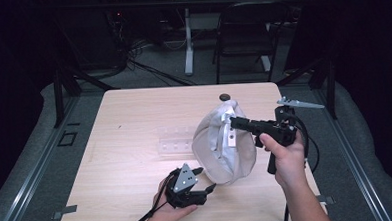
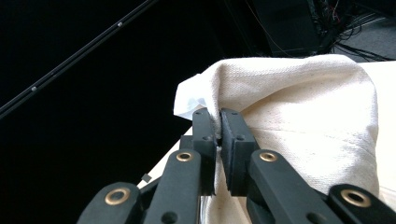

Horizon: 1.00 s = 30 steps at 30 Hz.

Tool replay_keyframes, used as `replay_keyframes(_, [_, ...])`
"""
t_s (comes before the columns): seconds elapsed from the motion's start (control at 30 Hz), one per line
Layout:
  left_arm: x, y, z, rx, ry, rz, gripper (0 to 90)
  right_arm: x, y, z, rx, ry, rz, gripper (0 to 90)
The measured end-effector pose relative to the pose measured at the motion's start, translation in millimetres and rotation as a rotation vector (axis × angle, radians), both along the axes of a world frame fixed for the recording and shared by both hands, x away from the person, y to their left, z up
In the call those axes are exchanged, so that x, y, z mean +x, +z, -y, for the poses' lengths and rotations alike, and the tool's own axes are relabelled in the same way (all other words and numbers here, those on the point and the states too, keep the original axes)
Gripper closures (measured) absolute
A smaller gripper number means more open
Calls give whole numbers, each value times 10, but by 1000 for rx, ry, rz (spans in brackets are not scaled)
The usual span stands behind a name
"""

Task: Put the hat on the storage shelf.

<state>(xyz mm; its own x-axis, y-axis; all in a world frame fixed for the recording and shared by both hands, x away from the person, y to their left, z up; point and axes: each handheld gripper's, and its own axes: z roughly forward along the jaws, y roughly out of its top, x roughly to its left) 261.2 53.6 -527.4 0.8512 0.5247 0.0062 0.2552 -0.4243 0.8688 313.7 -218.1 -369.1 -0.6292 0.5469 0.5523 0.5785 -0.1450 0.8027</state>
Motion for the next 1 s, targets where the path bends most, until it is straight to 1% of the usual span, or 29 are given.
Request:
replay_keyframes(0.07, [-10,1,55,14,-7,8,358,8,4,-8,2,-4,1,854])
replay_keyframes(0.1, [-12,-2,83,14,-9,2,358,12,8,-8,-5,-1,1,854])
replay_keyframes(0.17, [-15,-6,112,12,-10,-1,358,21,11,-18,-2,-7,-1,854])
replay_keyframes(0.2, [-25,-12,171,19,-11,1,358,26,12,-18,-3,-5,0,854])
replay_keyframes(0.33, [-53,-31,275,28,-9,23,332,39,24,-28,-4,-11,-1,855])
replay_keyframes(0.4, [-51,-51,325,36,-1,15,301,40,32,-31,-8,-10,1,854])
replay_keyframes(0.43, [-46,-66,349,37,1,1,301,39,37,-32,-9,-11,2,854])
replay_keyframes(0.47, [-45,-81,376,43,17,-5,300,38,41,-32,-8,-12,2,854])
replay_keyframes(0.53, [-36,-101,424,54,29,-4,304,35,47,-36,-2,-13,5,854])
replay_keyframes(0.63, [-47,-122,502,91,64,43,320,27,55,-34,-1,-9,8,854])
replay_keyframes(0.7, [-51,-129,551,104,85,71,328,23,57,-33,-4,-7,9,854])
replay_keyframes(0.8, [-47,-131,594,124,117,112,381,22,55,-35,-5,-6,7,854])
replay_keyframes(0.87, [-46,-129,594,126,121,118,445,23,52,-34,-6,-5,6,854])
replay_keyframes(0.9, [-42,-122,585,130,127,127,445,26,48,-33,-6,-4,7,854])
replay_keyframes(0.93, [-39,-118,576,139,128,128,510,27,38,-32,-1,-8,6,854])
replay_keyframes(1.0, [-35,-111,548,154,127,140,567,26,37,-26,0,-9,3,854])
